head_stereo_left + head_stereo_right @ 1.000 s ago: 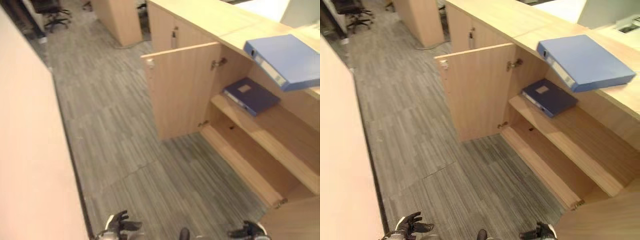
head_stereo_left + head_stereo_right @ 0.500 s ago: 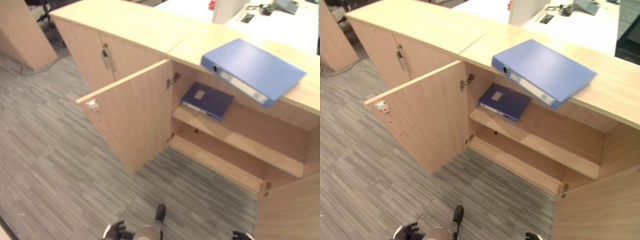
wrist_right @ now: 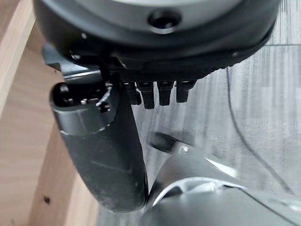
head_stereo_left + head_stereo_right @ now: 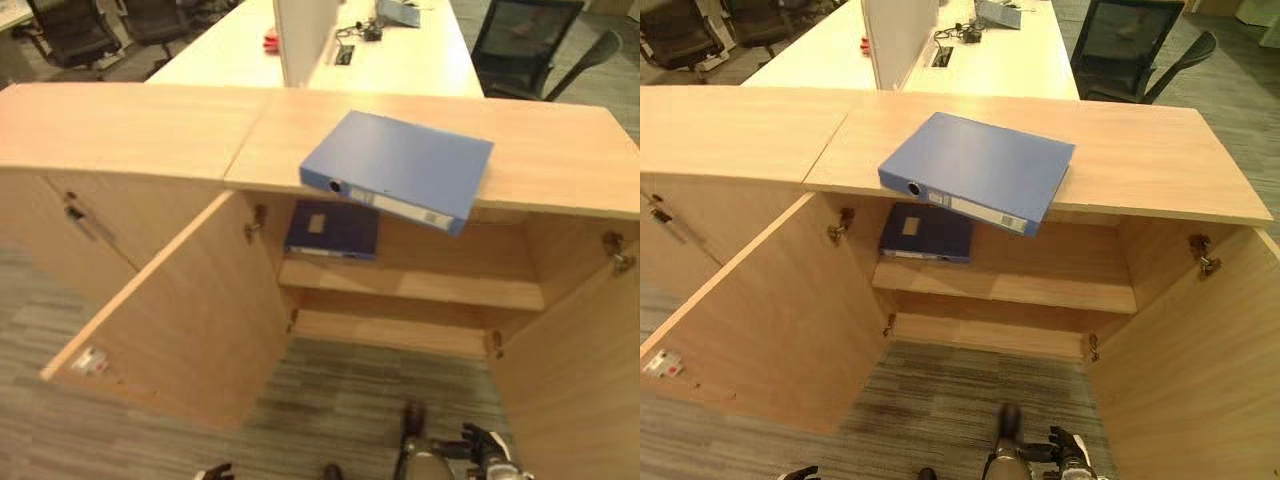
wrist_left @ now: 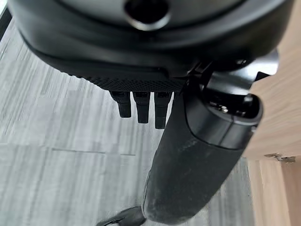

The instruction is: Put the empty folder in the office cabinet

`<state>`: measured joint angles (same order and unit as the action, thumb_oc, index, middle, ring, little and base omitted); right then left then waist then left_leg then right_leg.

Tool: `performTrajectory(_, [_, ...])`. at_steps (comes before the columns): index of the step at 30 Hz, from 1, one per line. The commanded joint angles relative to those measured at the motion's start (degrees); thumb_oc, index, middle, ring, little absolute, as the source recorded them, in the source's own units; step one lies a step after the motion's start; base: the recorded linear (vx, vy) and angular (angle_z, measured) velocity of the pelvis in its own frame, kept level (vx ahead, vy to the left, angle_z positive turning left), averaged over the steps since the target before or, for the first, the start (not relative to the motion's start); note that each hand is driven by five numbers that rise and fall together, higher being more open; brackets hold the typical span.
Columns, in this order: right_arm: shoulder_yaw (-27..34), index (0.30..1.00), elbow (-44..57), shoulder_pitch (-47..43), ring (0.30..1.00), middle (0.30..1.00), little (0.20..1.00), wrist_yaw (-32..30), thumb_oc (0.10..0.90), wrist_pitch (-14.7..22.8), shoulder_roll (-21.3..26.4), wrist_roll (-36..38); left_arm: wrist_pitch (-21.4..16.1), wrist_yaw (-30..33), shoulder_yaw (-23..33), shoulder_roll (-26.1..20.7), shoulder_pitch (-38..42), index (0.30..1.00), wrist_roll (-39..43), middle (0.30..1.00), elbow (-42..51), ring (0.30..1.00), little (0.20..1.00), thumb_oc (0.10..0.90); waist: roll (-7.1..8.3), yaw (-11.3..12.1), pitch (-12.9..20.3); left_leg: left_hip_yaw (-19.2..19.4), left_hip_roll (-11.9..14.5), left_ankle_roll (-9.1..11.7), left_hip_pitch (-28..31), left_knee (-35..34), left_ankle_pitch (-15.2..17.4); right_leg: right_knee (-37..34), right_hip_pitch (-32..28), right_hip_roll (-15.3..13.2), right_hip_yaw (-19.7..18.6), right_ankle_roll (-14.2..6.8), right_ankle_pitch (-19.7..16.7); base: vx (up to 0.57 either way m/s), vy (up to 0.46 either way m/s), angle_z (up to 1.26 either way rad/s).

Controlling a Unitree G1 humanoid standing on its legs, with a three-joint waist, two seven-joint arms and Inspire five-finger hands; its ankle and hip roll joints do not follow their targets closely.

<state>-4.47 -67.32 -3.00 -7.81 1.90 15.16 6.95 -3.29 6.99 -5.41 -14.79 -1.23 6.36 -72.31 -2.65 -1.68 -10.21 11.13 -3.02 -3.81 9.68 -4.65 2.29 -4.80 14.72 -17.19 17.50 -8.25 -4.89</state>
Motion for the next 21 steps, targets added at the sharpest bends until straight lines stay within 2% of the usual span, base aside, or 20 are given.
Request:
performTrajectory(1, [-0.75, 0.900, -4.14, 3.60, 0.900, 0.900, 0.900, -0.34, 0.800, -2.53, 3.57, -3.17, -1.90, 1.37, 0.06, -1.97, 1.58, 0.900, -2.20, 0.900, 2.13, 0.900, 0.900, 0.800, -0.19, -0.13, -1.53, -4.72, 6.23, 7.99, 2.73, 0.48, 5.34, 4.82, -5.80, -1.50, -5.47, -5.25, -3.35, 0.42, -0.229, 0.07])
performTrajectory(4, [-0.99, 0.900, -5.10, 4.26, 0.900, 0.900, 0.900, -0.06, 0.800, -2.59, 3.96, -4.01, -1.80, 1.46, 0.28, -1.79, 1.34, 0.900, -2.43, 0.900, 1.83, 0.900, 0.900, 0.800, 0.04, -0.37, -0.67, -5.19, 7.19, 8.76, 3.82, 0.75, 5.96, 4.57, -6.83, -1.43, -4.26, -5.17, -4.16, 0.25, -0.217, 0.18])
performTrajectory(8, [-2.04, 0.900, -6.34, 4.15, 0.900, 0.900, 0.900, -0.05, 0.800, -2.17, 4.88, -5.10, -1.88, 1.47, 0.11, -1.05, 1.46, 0.900, -2.10, 0.900, 1.61, 0.900, 0.900, 0.800, -0.88, -0.70, -0.06, -6.84, 11.75, 11.08, 2.86, 4.38, 5.87, 4.54, -8.56, 1.80, -3.24, -3.40, -2.23, 0.16, -0.296, 0.17])
performTrajectory(11, [-2.73, 0.900, -6.24, 3.56, 0.900, 0.900, 0.900, 0.18, 0.800, -1.80, 5.88, -5.08, -2.02, 0.72, -0.75, -0.11, 1.52, 0.900, -2.02, 0.900, 1.93, 0.900, 0.900, 0.800, -1.76, -0.77, -0.35, -7.13, 14.57, 13.93, 0.24, 10.43, 0.81, 2.89, -11.36, 4.70, -1.64, -1.28, 0.30, 0.08, -0.266, -0.20])
performTrajectory(13, [-2.64, 0.900, -5.64, 2.71, 0.900, 0.900, 0.900, 0.00, 0.800, -1.58, 6.90, -4.27, -1.96, 0.22, -1.55, 0.28, 1.97, 0.900, -1.48, 0.900, 2.85, 0.900, 0.900, 0.800, -1.86, -0.73, -1.56, -8.28, 16.54, 16.14, -3.77, 17.86, -5.96, 1.42, -14.16, 6.16, -0.44, 0.59, 1.96, 0.06, -0.278, -0.08])
performTrajectory(14, [-2.73, 0.900, -5.14, 2.16, 0.900, 0.900, 0.900, -0.10, 0.800, -1.49, 7.56, -3.66, -2.00, -0.14, -2.04, 0.58, 2.26, 0.900, -1.03, 0.900, 3.88, 0.900, 0.900, 0.800, -0.70, -0.50, -2.56, -7.95, 17.07, 16.01, -6.30, 24.24, -8.61, 0.87, -15.99, 6.59, -0.04, 2.07, 3.18, 0.10, -0.322, 0.09])
performTrajectory(15, [-2.87, 0.900, -5.01, 1.98, 0.900, 0.900, 0.900, -0.24, 0.800, -1.55, 7.97, -3.44, -2.02, -0.12, -2.41, 0.70, 2.28, 0.900, -1.00, 0.900, 4.33, 0.900, 0.900, 0.800, -0.07, -0.33, -3.12, -7.73, 16.98, 16.03, -7.63, 27.86, -9.54, 0.59, -17.17, 6.73, 0.16, 2.70, 3.83, 0.09, -0.242, 0.16])
performTrajectory(16, [-2.87, 0.900, -5.02, 1.96, 0.900, 0.900, 0.900, -0.24, 0.800, -1.55, 7.96, -3.44, -2.00, -0.12, -2.42, 0.69, 2.29, 0.900, -0.99, 0.900, 4.35, 0.900, 0.900, 0.800, -0.11, -0.40, -3.19, -7.88, 17.04, 16.05, -7.78, 28.15, -9.42, 0.62, -17.22, 6.77, 0.25, 2.72, 3.87, 0.08, -0.140, 0.12])
performTrajectory(18, [-2.89, 0.900, -4.99, 1.26, 0.900, 0.900, 0.900, -0.21, 0.800, -1.99, 8.92, -3.12, -1.93, 0.13, -3.19, 1.06, 2.70, 0.900, -1.09, 0.900, 4.89, 0.900, 0.900, 0.800, 0.39, -0.10, -3.77, -5.22, 18.50, 15.55, -10.00, 28.98, -9.67, -0.04, -18.73, 7.14, 0.35, 2.94, 5.02, 0.13, -0.100, -0.01])
performTrajectory(21, [-2.70, 0.900, -4.75, 0.88, 0.900, 0.900, 0.900, -0.43, 0.800, -1.77, 9.24, -2.29, -1.99, 0.27, -3.61, 1.22, 2.90, 0.900, -1.03, 0.900, 5.19, 0.900, 0.900, 0.800, 0.43, 0.62, -3.85, -5.68, 17.55, 14.94, -11.66, 25.53, -7.69, -0.20, -19.29, 7.17, -0.67, 2.48, 5.39, 0.14, -0.020, 0.00])
